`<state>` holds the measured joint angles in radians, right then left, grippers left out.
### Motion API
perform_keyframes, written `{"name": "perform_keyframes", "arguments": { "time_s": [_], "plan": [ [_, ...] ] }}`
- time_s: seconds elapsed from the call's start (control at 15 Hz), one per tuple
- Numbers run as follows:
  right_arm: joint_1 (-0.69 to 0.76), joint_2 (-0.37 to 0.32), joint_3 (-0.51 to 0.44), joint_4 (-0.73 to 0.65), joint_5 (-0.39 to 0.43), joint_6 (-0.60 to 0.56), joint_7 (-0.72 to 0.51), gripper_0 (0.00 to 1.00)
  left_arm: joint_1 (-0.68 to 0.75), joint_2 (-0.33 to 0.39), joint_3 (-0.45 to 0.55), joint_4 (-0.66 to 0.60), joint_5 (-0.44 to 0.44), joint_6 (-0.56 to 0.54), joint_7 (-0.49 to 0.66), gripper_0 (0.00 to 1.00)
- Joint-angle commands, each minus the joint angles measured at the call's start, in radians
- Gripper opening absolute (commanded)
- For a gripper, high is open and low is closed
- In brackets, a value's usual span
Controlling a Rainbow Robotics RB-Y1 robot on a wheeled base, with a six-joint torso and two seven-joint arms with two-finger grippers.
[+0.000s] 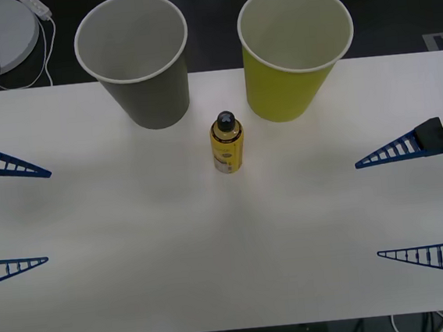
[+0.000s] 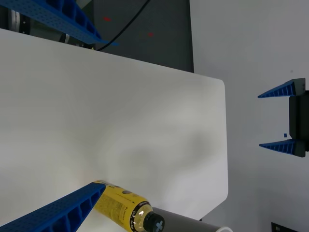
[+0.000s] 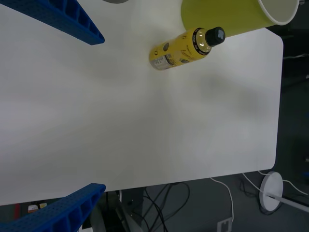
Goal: Put the can into the green bin and the plastic bottle into the gray bin
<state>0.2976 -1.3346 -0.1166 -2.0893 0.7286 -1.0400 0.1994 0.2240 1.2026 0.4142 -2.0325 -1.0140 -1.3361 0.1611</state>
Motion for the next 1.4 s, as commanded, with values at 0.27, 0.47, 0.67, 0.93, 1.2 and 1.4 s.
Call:
{"name": "perform_keyframes", "arguments": {
  "time_s": [0.27, 0.47, 0.67, 0.93, 1.2, 1.4],
  "plan": [
    [0.018, 0.037, 0.009, 0.000, -0.011, 0.003, 0.000, 1.00, 0.000, 0.000, 0.000, 0.000, 0.000, 0.000, 0.000, 1.00],
    [0.023, 0.055, 0.005, -0.006, -0.032, 0.014, 0.009, 1.00, 0.000, 0.000, 0.000, 0.000, 0.000, 0.000, 0.000, 1.00],
    [0.025, 0.086, 0.005, -0.009, -0.018, 0.014, 0.025, 1.00, 0.000, 0.000, 0.000, 0.000, 0.000, 0.000, 0.000, 1.00],
    [0.074, 0.109, 0.002, -0.017, 0.006, 0.054, 0.052, 1.00, 0.000, 0.000, 0.000, 0.000, 0.000, 0.000, 0.000, 1.00],
    [0.161, 0.133, 0.003, -0.046, 0.021, 0.141, 0.097, 1.00, 0.000, 0.000, 0.000, 0.000, 0.000, 0.000, 0.000, 1.00],
    [0.201, 0.195, 0.006, -0.048, 0.063, 0.187, 0.114, 1.00, 0.000, 0.000, 0.000, 0.000, 0.000, 0.000, 0.000, 1.00]
  ]
}}
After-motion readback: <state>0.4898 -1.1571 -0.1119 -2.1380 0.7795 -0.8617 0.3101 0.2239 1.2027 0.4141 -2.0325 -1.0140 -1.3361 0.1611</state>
